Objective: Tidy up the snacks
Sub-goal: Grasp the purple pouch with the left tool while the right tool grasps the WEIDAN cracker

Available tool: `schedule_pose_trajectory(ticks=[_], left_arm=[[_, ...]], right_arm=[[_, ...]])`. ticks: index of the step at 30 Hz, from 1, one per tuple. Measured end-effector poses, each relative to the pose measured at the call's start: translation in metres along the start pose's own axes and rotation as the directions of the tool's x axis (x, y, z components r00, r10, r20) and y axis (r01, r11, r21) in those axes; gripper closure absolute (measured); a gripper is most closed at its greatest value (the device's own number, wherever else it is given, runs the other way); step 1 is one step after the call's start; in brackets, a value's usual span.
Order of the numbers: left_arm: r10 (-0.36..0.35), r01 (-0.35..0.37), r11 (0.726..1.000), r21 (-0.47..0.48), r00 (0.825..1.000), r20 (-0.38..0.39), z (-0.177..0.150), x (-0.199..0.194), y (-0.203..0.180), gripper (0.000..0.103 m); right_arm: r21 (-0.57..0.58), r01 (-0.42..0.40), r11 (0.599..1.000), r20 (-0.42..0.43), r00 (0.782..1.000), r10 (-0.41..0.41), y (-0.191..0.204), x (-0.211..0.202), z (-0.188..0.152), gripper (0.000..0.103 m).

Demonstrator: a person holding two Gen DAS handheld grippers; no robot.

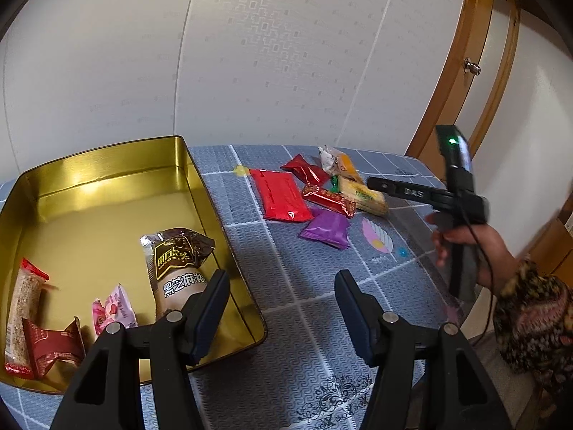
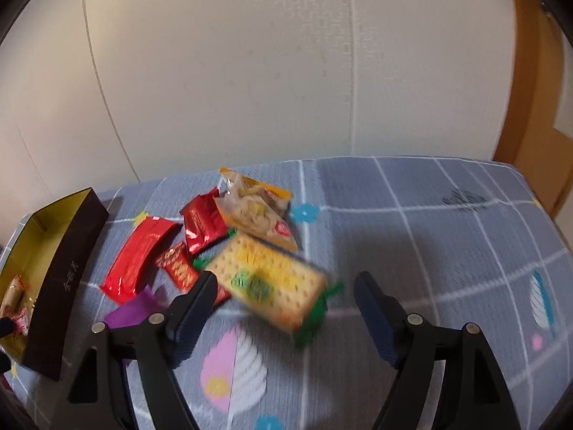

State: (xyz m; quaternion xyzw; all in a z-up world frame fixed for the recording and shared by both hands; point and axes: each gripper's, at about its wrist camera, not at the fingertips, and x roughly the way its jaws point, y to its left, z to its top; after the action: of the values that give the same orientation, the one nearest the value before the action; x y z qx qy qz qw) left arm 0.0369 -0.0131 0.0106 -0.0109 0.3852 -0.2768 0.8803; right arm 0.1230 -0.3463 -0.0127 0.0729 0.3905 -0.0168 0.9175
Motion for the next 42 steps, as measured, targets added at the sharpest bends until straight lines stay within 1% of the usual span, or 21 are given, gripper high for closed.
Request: schedule_pose_trajectory(ticks=[4, 8, 10, 12, 13, 15, 18, 19, 20, 21, 22, 26, 30, 32, 35, 38, 40, 42], left_arm=[[-0.010, 0.010, 1.000, -0.008, 1.000, -0.002, 0.000, 0.001, -0.001, 0.041], [-0.015, 0.015, 1.000, -0.005, 1.000, 0.003, 0.000, 0.005, -0.005, 0.041], [-0.024, 0.024, 1.000, -0.005, 1.000, 0.002, 0.000, 0.007, -0.007, 0.041], [-0.027, 0.027, 1.000, -0.002, 1.000, 0.004, 0.000, 0.008, -0.009, 0.041], [-0.026, 0.026, 1.000, 0.001, 1.000, 0.003, 0.000, 0.008, -0.010, 0.041], [-0.029, 0.029, 1.000, 0.006, 1.000, 0.004, 0.000, 0.009, -0.012, 0.041], [-0.024, 0.024, 1.000, 0.012, 1.000, 0.006, 0.001, 0.011, -0.014, 0.041], [-0.024, 0.024, 1.000, 0.013, 1.000, 0.007, 0.001, 0.012, -0.015, 0.041], [-0.025, 0.025, 1.000, 0.015, 1.000, 0.009, 0.001, 0.013, -0.016, 0.041], [-0.024, 0.024, 1.000, 0.018, 1.000, 0.011, 0.001, 0.014, -0.017, 0.041], [-0.023, 0.022, 1.000, 0.021, 1.000, 0.012, 0.002, 0.015, -0.019, 0.041], [-0.015, 0.013, 0.998, 0.053, 0.999, 0.029, 0.001, 0.018, -0.030, 0.041], [0.002, -0.006, 0.994, 0.112, 1.000, 0.031, 0.000, 0.027, -0.050, 0.041], [0.004, -0.004, 0.991, 0.132, 1.000, 0.004, 0.002, 0.036, -0.060, 0.041], [0.033, -0.027, 0.990, 0.139, 0.999, -0.044, 0.007, 0.055, -0.070, 0.041], [0.044, -0.032, 0.992, 0.122, 0.995, -0.093, 0.014, 0.077, -0.074, 0.041], [0.057, -0.043, 0.993, 0.108, 0.989, -0.138, 0.021, 0.093, -0.075, 0.041], [0.072, -0.056, 0.993, 0.100, 0.983, -0.168, 0.026, 0.108, -0.075, 0.041]], right_arm=[[-0.020, -0.046, 0.999, -0.006, 0.999, 0.045, -0.001, 0.019, 0.010, 0.024], [-0.029, -0.095, 0.995, -0.059, 0.994, 0.093, 0.006, 0.034, 0.012, 0.024], [-0.050, -0.101, 0.994, -0.100, 0.990, 0.096, 0.013, 0.037, 0.010, 0.025], [-0.068, -0.118, 0.991, -0.129, 0.986, 0.108, 0.018, 0.037, 0.005, 0.028], [-0.076, -0.119, 0.990, -0.137, 0.985, 0.108, 0.020, 0.037, 0.003, 0.033], [-0.096, -0.106, 0.990, -0.151, 0.984, 0.091, 0.024, 0.037, -0.001, 0.038], [-0.102, -0.090, 0.991, -0.158, 0.985, 0.073, 0.025, 0.036, -0.006, 0.042], [-0.106, -0.083, 0.991, -0.158, 0.985, 0.066, 0.026, 0.035, -0.007, 0.047], [-0.107, -0.077, 0.991, -0.160, 0.985, 0.059, 0.027, 0.033, -0.008, 0.050], [-0.100, -0.066, 0.993, -0.165, 0.985, 0.049, 0.026, 0.031, -0.010, 0.056], [-0.089, -0.059, 0.994, -0.169, 0.985, 0.043, 0.024, 0.030, -0.010, 0.056], [0.021, -0.052, 0.998, -0.183, 0.982, 0.055, 0.003, 0.022, -0.013, 0.056], [0.075, -0.013, 0.997, -0.184, 0.983, 0.027, -0.014, 0.013, -0.020, 0.056], [0.077, 0.012, 0.997, -0.189, 0.982, 0.002, -0.017, 0.009, -0.024, 0.056], [0.102, 0.037, 0.994, -0.200, 0.980, -0.016, -0.020, 0.003, -0.028, 0.056], [0.144, 0.055, 0.988, -0.209, 0.978, -0.024, -0.022, -0.004, -0.033, 0.056], [0.168, 0.063, 0.984, -0.211, 0.977, -0.027, -0.024, -0.006, -0.035, 0.056], [0.168, 0.112, 0.979, -0.218, 0.973, -0.074, -0.025, -0.010, -0.039, 0.056]])
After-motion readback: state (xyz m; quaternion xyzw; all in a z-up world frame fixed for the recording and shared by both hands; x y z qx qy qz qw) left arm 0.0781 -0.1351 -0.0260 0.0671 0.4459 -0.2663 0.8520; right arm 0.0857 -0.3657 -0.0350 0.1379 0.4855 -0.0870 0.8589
